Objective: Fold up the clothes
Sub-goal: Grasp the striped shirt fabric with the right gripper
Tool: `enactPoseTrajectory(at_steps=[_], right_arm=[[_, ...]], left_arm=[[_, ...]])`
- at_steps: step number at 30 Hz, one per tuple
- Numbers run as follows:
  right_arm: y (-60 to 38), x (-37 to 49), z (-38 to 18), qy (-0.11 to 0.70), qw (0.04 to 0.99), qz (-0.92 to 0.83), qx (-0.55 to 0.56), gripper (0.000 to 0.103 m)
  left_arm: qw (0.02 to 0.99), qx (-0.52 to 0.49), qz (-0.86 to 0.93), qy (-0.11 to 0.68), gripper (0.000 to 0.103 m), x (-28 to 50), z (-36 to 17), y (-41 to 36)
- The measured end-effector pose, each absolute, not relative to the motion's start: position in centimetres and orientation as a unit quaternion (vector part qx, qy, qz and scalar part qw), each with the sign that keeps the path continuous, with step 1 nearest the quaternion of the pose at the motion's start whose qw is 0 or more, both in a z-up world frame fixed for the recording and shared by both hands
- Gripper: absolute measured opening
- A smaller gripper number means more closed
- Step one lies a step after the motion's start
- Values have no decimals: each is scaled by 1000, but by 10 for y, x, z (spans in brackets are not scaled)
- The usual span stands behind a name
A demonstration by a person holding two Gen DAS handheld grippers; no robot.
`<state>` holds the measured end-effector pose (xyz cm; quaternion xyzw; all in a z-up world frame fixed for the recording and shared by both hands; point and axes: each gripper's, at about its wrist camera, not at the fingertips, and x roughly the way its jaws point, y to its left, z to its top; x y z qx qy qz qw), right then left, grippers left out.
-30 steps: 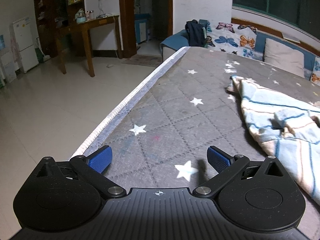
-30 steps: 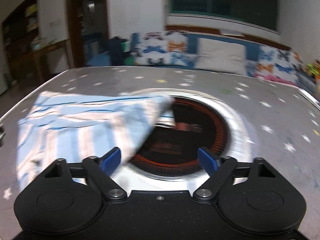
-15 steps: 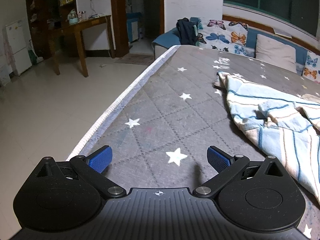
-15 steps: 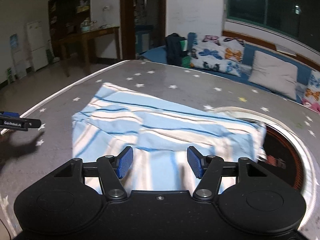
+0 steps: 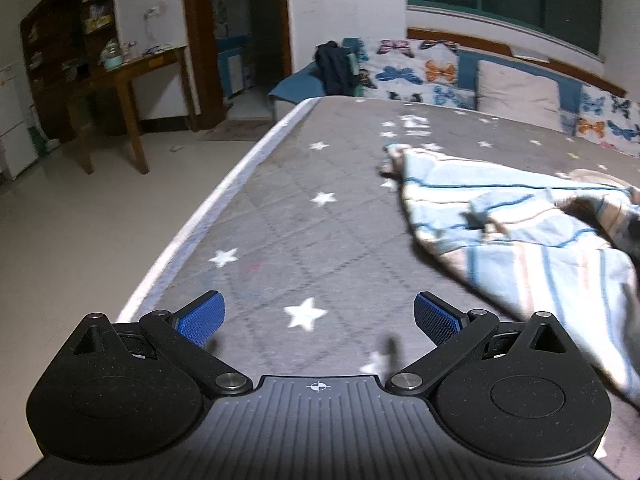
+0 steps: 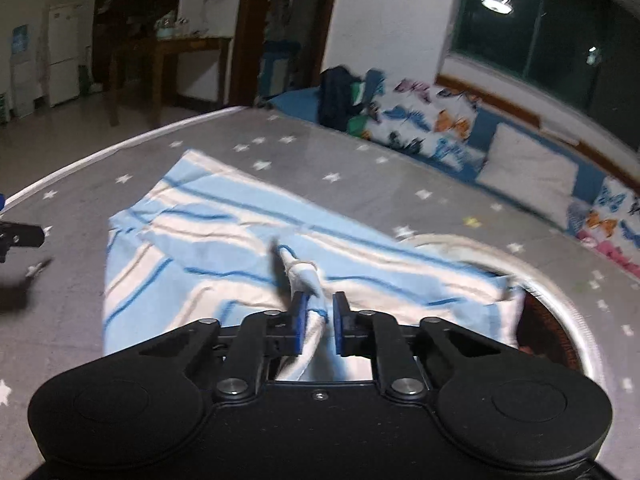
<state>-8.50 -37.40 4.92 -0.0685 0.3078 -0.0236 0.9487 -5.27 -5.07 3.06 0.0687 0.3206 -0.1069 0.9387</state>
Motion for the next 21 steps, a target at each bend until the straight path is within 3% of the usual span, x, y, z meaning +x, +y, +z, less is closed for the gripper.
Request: enactPoseTrajectory(at_steps=[10, 21], right_arm=[[-436, -130, 50, 295, 950, -100, -33, 10], [-460, -152, 29, 301, 948, -101, 5, 10]], left_arm=[[922, 111, -229, 293, 103, -74, 50, -131], [899, 147, -270, 311, 102, -43, 46, -226]])
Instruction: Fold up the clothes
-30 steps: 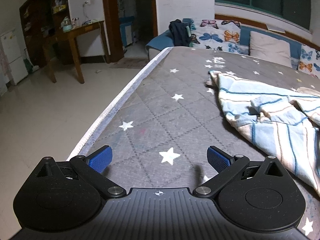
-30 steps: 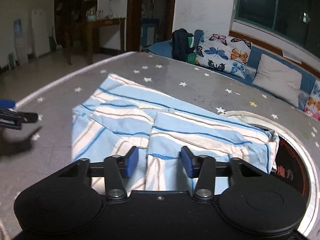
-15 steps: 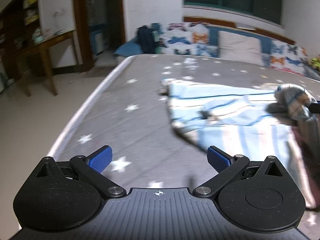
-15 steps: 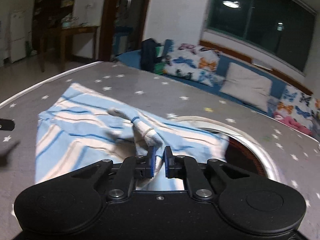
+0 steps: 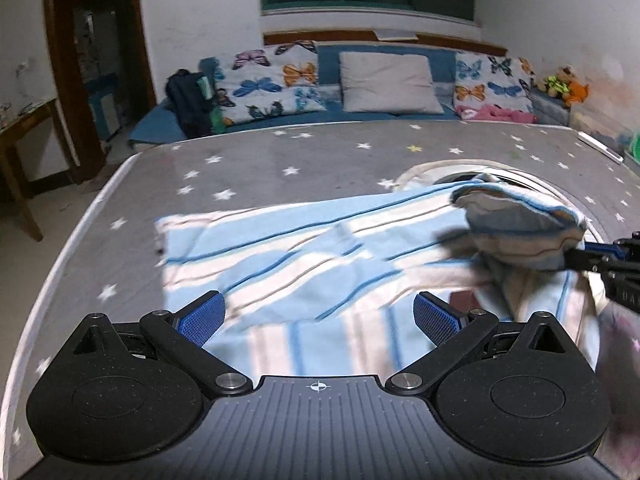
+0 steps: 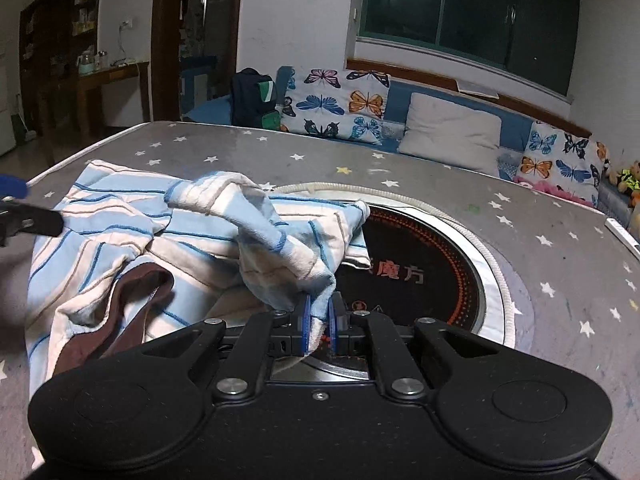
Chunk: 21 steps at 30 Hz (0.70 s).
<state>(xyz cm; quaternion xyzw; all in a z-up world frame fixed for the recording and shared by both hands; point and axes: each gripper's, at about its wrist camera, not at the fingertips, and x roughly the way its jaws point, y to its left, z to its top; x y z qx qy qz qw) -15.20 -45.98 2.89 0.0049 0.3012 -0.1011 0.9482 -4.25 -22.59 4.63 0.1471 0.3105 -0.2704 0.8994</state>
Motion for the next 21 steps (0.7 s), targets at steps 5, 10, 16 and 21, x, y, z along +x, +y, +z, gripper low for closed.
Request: enactPoseTrajectory(at_steps=[5, 10, 16, 21], right_arm=[[-464, -152, 25, 301, 949, -94, 12, 10], [-466, -150, 22, 304, 948, -87, 19, 10], [-467, -148, 22, 305, 948, -86, 23, 13], [-466, -149, 22, 305, 948, -89, 23, 13]], left_arm=[[881, 191, -283, 327, 98, -27, 31, -266], [866, 200, -289, 356, 80, -13, 17, -284], [860, 175, -290, 381, 42, 0, 9, -277], [864, 109, -300, 389, 17, 1, 21, -243]])
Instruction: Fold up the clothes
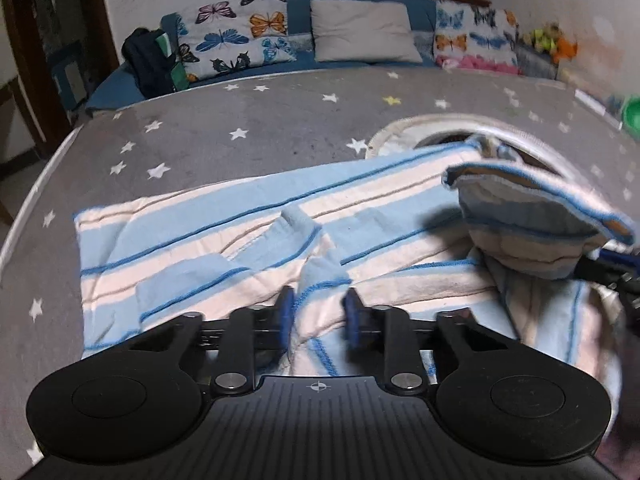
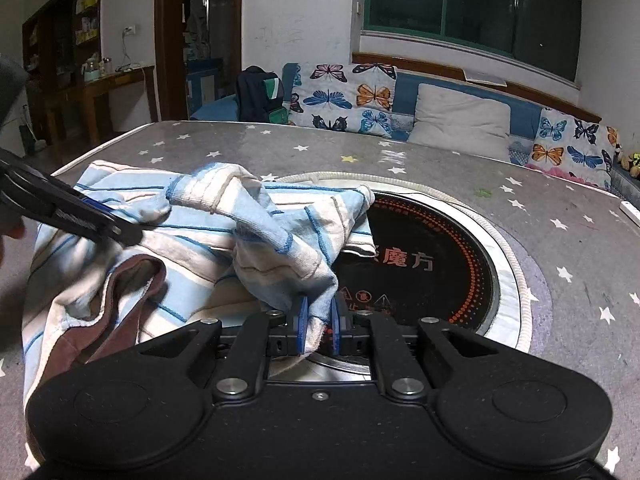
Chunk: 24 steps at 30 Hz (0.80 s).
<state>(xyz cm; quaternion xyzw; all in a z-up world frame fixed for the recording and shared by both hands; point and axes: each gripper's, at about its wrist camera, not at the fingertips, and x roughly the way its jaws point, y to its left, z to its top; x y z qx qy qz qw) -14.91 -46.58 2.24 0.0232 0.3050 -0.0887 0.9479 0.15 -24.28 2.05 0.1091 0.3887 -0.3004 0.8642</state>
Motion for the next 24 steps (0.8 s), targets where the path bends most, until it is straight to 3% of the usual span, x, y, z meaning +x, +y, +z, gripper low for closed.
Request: enactPoseTrajectory(at_steps=[14, 24], right_arm=[[-462, -155, 28, 305, 948, -93, 19, 13], [-457, -151, 26, 309, 948, -79, 9, 29]], left_arm=[[889, 15, -305, 342, 14, -69, 71, -104], [886, 10, -263, 382, 17, -90, 37, -43]])
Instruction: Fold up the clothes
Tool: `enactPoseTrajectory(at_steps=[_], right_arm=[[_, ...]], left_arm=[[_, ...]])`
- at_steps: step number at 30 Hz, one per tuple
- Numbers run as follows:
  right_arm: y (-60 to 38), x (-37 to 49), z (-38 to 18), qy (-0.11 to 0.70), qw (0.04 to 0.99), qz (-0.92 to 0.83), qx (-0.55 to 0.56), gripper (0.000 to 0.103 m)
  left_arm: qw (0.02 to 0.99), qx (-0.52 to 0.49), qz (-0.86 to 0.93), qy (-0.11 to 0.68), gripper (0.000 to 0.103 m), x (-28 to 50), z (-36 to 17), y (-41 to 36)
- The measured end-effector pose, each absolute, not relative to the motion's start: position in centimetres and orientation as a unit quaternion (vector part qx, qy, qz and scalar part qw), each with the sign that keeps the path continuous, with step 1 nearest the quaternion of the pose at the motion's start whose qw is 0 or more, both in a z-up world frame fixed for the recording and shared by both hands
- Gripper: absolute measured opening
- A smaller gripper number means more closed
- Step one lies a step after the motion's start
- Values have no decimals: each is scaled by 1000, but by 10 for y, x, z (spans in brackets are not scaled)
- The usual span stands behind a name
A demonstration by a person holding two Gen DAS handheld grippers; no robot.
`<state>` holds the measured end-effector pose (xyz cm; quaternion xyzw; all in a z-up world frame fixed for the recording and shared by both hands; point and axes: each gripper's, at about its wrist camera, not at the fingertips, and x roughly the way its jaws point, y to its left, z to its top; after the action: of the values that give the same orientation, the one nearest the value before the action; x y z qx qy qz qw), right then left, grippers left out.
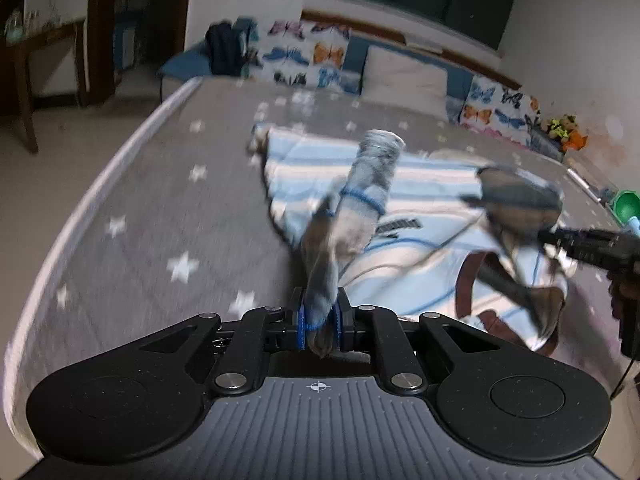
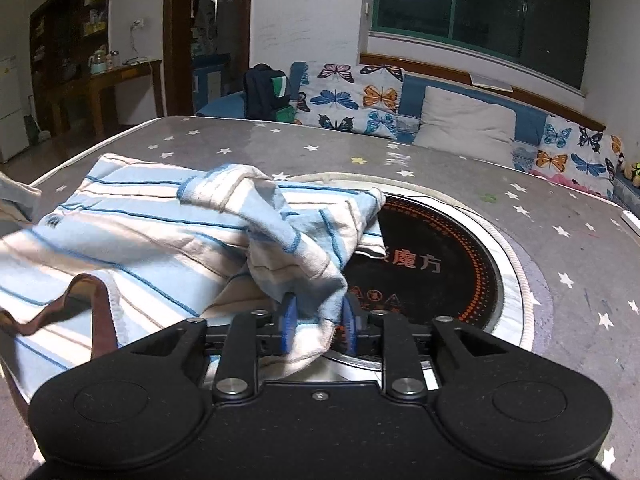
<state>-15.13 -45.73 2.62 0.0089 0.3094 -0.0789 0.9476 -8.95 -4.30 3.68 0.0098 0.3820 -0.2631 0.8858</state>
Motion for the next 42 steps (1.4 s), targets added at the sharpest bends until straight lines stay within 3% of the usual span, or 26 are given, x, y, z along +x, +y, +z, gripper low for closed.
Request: enactPoseTrajectory(at_steps=[6, 11, 16, 20, 28, 33, 39, 40, 41, 42], right_arm=[[-458, -148, 25, 312, 947, -76, 15, 33], [-463, -148, 24, 312, 947, -73, 29, 33], [-465, -145, 25, 308, 948, -74, 35, 33], [-466, -139, 25, 307, 948, -67, 44, 33], [-471, -133, 26, 307, 947, -58, 67, 33], [-466, -133, 25, 313, 947, -45, 56, 31], [-467, -127, 23, 315, 946, -48, 56, 31], [-466, -125, 22, 317, 946, -49, 55, 31], [-465, -123, 22, 318, 945, -50, 54, 30], [-464, -123, 22, 317, 946, -50, 52, 24]], left_arm=[[890, 11, -260, 375, 41, -93, 30, -40], [889, -18, -267, 372, 44, -92, 30, -36], [885, -45, -264, 380, 37, -88, 23, -33], [885, -65, -262, 380, 23, -87, 19, -28], [884, -91, -258, 378, 23, -95, 17, -13], [884, -107, -254, 377, 32, -98, 14, -10], [876, -158, -264, 371, 29, -95, 10, -7], [876, -163, -264, 369, 26, -95, 10, -8], [876, -166, -264, 367, 14, -94, 10, -9], [877, -165, -265, 365, 11, -93, 11, -9]])
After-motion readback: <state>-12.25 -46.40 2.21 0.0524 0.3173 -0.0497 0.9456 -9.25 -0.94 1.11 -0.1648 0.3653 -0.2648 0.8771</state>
